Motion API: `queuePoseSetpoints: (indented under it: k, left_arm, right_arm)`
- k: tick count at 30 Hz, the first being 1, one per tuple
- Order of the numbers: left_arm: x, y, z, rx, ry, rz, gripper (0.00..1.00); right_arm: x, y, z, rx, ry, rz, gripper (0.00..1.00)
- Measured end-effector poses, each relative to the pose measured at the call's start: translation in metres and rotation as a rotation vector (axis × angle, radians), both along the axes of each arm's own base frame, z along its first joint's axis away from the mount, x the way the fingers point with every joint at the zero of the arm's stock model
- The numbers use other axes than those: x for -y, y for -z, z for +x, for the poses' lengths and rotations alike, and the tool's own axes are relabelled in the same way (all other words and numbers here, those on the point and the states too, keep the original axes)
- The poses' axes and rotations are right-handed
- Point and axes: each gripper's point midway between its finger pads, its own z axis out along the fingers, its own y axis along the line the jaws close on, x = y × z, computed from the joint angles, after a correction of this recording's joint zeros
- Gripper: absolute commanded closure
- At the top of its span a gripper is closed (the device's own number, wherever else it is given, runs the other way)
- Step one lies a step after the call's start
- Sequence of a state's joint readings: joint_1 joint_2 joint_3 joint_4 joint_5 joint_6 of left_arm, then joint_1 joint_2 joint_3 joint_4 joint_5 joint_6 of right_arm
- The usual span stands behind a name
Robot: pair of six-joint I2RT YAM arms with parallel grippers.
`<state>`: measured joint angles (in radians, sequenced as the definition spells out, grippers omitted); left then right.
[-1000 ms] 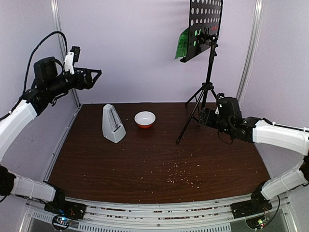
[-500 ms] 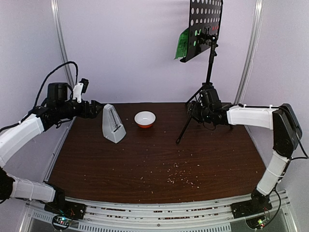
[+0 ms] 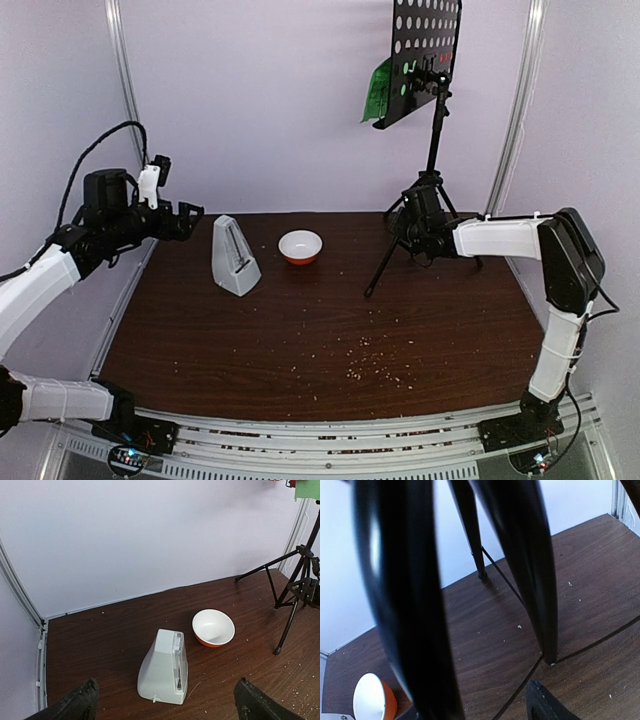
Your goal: Pack up the instrument practice props
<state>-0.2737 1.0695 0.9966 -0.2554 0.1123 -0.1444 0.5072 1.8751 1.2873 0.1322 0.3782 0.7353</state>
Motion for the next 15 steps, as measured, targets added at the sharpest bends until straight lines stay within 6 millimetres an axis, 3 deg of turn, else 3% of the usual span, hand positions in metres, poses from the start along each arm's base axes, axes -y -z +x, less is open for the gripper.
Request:
queuePoseSetpoints:
  k: [8, 15]
  left_arm:
    - [0.000, 0.004, 0.001, -0.010, -0.001, 0.005, 0.02]
    - [0.000, 0.010, 0.004, -0.025, -0.004, 0.012, 0.02]
  right_arm:
    - [-0.002, -0.005, 0.013, 0.032, 0.009, -0.017, 0.66]
    - [-0.009, -0.012, 0.017, 0.065, -0.028, -0.014, 0.93]
